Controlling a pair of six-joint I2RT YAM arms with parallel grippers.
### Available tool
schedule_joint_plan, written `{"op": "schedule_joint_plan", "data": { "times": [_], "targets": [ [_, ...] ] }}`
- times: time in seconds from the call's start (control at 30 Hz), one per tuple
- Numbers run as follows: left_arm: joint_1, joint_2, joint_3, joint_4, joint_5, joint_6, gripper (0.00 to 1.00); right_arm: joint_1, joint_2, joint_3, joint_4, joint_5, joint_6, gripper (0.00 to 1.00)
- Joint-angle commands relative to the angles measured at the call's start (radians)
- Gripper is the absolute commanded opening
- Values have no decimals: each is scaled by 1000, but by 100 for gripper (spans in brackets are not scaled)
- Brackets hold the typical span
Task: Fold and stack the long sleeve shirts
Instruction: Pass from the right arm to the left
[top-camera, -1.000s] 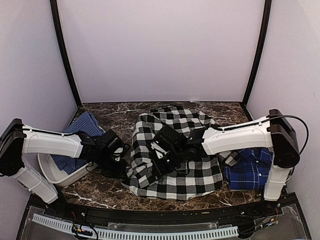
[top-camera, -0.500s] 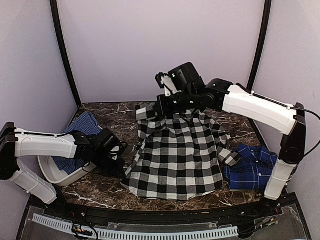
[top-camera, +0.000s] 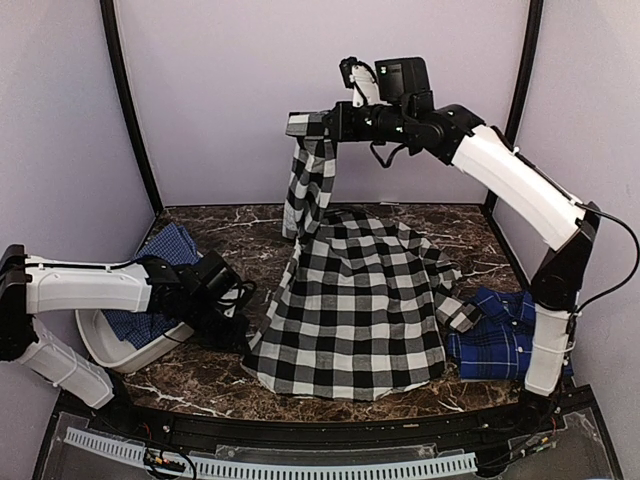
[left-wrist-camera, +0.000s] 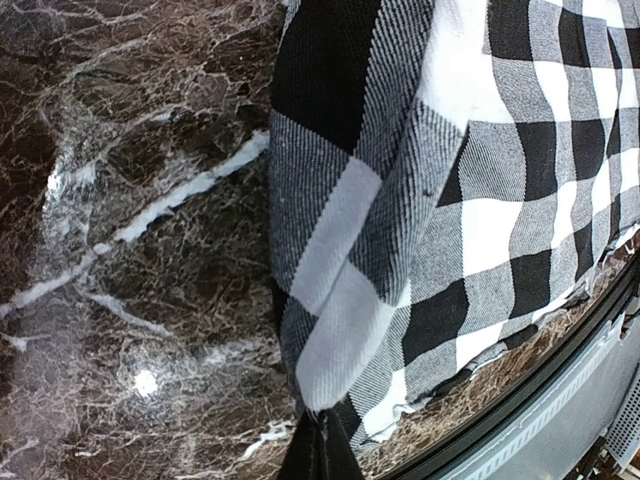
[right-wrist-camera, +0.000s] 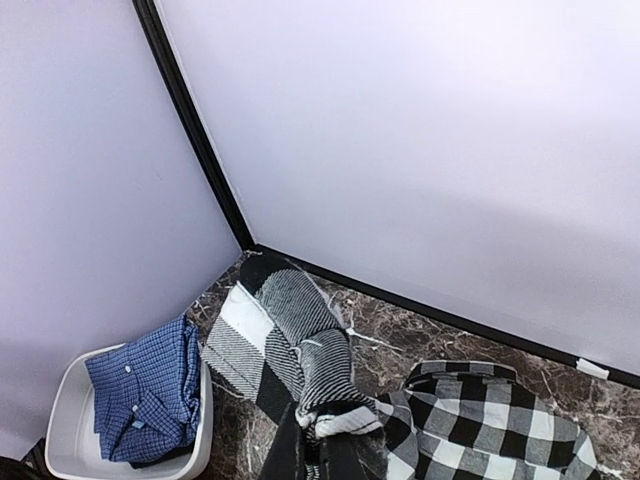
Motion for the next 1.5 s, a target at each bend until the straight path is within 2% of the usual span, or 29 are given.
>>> {"op": "schedule_joint_plan", "data": {
  "times": [0.0,0.1,0.17,0.2,0.3,0.4,0.53,0.67,0.83,1.0,1.1,1.27,1.47],
  "targets": [
    [-5,-36,14,-54,29,35,0,-4,34,15,185,-97,43,0],
    [-5,-41,10,-57,56,42,0,-5,53,-2,264,-175,110,0],
    [-5,-54,21,-78,36,35,8,-4,63,-23,298,-241,154,0],
    [-4,-69,29,-88,-1,29,20,-1,66,-41,309,-270,172,0],
    [14,-112,90,-118,-74,-19,39,23,63,-159,358,-334,203,0],
    [90,-171,139,-90,-79,-52,45,51,44,-313,462,-395,254,0],
    [209,-228,165,95,36,-115,55,78,52,-460,645,-525,374,0],
    [258,-229,148,312,108,-212,67,109,75,-505,744,-579,462,0],
    [281,-223,50,595,184,-355,69,123,93,-561,877,-621,585,0],
    [282,-249,-52,814,175,-483,69,138,109,-573,900,-607,612,0],
    [282,-288,-77,844,123,-509,69,140,110,-588,916,-594,624,0],
    [283,-351,-109,852,42,-527,60,141,109,-622,938,-583,640,0],
    [284,-362,-122,862,16,-554,54,145,109,-640,955,-575,645,0]
  ]
}}
